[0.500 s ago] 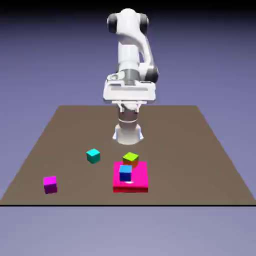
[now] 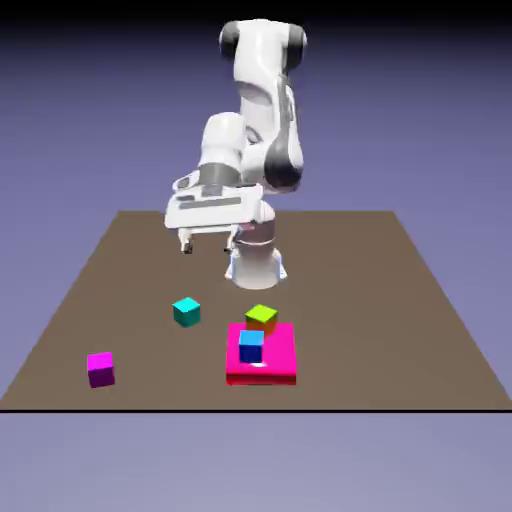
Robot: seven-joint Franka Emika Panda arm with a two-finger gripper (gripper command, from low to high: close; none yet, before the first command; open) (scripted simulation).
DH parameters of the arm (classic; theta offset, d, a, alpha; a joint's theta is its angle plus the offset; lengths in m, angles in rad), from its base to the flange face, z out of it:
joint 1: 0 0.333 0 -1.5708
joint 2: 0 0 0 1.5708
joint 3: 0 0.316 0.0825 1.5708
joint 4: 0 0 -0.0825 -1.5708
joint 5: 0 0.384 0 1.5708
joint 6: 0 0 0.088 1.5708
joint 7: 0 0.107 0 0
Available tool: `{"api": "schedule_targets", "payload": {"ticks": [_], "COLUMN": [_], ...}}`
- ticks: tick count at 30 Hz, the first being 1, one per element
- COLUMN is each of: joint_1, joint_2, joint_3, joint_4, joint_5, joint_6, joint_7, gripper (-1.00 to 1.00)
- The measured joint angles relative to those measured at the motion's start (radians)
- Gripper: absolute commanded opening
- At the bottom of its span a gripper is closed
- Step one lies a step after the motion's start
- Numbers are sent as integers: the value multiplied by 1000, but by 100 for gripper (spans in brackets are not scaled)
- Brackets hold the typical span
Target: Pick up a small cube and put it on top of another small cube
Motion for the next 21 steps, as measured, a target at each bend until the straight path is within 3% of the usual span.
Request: {"api": "schedule_targets", "payload": {"ticks": [21], "joint_1": [-351], "joint_2": [333], "joint_3": [214], "joint_4": [100], "joint_5": [913], "joint_6": [246], "joint_7": [-147], "gripper": [0]}}
